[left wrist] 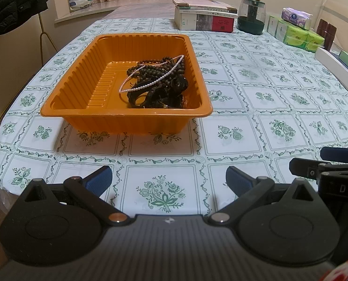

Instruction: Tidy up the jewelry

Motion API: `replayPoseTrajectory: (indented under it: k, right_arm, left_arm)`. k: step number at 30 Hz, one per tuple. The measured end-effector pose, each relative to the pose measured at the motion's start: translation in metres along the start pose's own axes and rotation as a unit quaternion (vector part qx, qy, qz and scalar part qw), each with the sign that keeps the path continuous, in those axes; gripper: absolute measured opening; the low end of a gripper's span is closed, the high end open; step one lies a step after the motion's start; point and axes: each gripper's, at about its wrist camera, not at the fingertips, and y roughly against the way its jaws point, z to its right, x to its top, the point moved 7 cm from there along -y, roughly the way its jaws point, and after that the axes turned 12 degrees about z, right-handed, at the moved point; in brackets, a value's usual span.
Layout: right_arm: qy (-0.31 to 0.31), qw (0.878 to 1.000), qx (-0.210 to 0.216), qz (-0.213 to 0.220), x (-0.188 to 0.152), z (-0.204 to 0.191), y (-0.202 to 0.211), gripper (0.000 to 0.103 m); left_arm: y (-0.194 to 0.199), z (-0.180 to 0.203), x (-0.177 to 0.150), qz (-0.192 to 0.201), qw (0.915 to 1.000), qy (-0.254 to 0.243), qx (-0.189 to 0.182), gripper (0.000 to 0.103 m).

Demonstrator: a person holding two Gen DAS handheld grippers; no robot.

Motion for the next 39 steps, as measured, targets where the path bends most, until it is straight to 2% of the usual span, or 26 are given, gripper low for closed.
replayPoseTrajectory:
  k: [32, 39]
  right_arm:
    - [-0.001, 1.0, 0.0, -0.001, -0.0011, -0.0002, -0.0007, 0.071]
    - [-0.002, 1.0, 0.0, 0.0, -0.0021, -0.0007, -0.0013, 0.071]
  left_arm:
    - [0.0005, 0.0011, -0.0004, -0.001, 1.0, -0.003, 0.0, 0.103]
    - [0.004, 0.0039, 0.0002, 0.008, 0.9999, -0.001, -0.01, 0.103]
